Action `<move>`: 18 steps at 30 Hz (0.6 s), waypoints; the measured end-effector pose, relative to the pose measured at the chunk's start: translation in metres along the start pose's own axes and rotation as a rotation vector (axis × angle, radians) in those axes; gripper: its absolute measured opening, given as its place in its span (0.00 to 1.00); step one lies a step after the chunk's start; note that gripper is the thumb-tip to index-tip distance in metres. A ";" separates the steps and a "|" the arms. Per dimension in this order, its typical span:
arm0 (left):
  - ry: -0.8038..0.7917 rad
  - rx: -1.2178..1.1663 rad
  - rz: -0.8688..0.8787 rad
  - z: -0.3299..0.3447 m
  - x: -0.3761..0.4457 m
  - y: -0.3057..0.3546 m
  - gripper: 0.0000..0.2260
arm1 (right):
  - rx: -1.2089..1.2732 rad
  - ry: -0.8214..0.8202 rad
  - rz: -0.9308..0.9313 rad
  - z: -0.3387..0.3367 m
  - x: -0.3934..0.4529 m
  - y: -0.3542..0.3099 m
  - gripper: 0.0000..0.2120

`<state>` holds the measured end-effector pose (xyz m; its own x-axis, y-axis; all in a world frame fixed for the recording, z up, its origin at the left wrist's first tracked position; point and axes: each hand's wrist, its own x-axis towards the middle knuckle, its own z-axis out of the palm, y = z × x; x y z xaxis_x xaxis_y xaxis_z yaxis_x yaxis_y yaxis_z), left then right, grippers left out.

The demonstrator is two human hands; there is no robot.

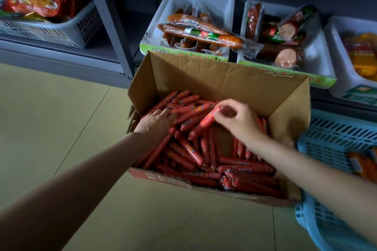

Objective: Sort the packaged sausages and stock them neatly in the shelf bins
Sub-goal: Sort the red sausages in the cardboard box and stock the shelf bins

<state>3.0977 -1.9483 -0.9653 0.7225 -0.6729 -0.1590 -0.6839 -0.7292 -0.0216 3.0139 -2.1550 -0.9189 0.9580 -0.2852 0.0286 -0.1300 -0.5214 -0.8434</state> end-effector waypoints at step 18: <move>-0.168 0.049 -0.039 -0.013 0.015 0.045 0.14 | -0.712 -0.942 0.077 -0.066 -0.025 0.039 0.21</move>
<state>3.0789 -1.9925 -0.9558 0.7243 -0.6109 -0.3198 -0.6628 -0.7446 -0.0788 2.9683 -2.2213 -0.9168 0.7133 0.2145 -0.6672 -0.0230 -0.9443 -0.3283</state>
